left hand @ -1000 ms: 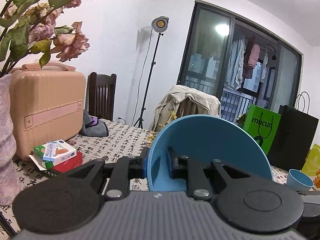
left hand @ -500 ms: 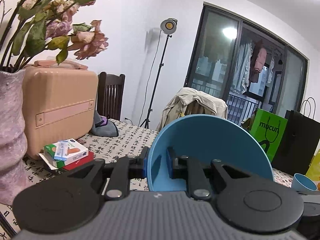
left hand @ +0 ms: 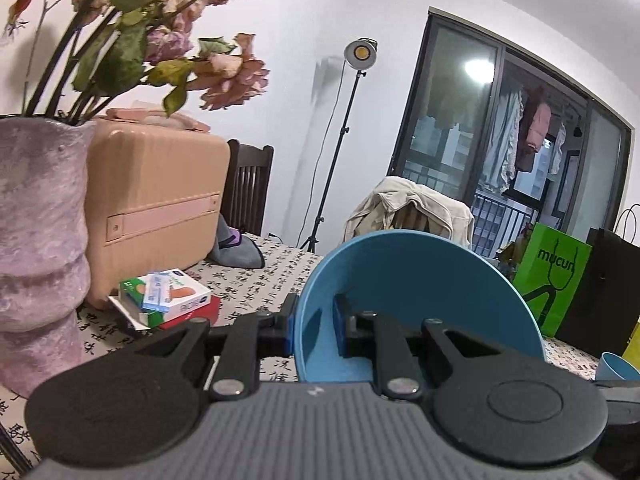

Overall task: Organize plates and bowls
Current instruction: 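Carry the blue bowl with both tools toward the bowl beside the vase, then lower the held blue bowl into the blue bowl beside the vase, then open both tools to release the stacked blue bowl, then pull both open tools back from the stacked blue bowls, then move both open tools past the plate stack toward the last blue bowl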

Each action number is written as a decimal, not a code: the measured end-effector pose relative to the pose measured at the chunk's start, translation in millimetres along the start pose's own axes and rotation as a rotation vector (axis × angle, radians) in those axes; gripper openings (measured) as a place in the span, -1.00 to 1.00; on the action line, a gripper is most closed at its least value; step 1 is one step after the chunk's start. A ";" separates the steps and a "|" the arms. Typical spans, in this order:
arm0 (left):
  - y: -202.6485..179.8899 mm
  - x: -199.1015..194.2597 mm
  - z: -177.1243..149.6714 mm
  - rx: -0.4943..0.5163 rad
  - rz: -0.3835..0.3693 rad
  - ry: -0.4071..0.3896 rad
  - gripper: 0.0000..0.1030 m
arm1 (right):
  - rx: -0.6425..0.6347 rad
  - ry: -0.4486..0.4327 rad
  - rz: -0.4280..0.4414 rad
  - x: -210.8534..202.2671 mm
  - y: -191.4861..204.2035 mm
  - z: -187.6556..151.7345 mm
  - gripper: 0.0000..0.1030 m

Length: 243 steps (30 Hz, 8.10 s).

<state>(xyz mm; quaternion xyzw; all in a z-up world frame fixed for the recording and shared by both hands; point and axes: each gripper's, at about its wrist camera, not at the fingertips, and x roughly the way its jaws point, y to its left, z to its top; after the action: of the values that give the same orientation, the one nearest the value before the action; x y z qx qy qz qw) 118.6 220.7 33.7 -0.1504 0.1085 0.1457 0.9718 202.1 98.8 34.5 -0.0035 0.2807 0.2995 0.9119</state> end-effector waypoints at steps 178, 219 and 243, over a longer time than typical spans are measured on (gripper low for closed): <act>-59.8 -106.4 -136.3 0.096 -0.214 0.054 1.00 | 0.026 -0.251 -0.192 -168.2 -77.3 -163.9 1.00; -128.2 -71.1 -150.5 0.089 -0.214 0.144 1.00 | 0.158 -0.315 -0.276 -164.0 -192.0 -157.8 1.00; -198.4 -44.5 -47.3 0.239 -0.278 0.031 1.00 | 0.135 -0.334 -0.338 -216.2 -302.9 -87.4 1.00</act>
<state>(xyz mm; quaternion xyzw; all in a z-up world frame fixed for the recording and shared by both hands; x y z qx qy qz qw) 131.8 13.2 52.6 -0.0495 0.1184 -0.0061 0.9917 180.3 -282.6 23.0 0.0602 0.1407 0.1200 0.9809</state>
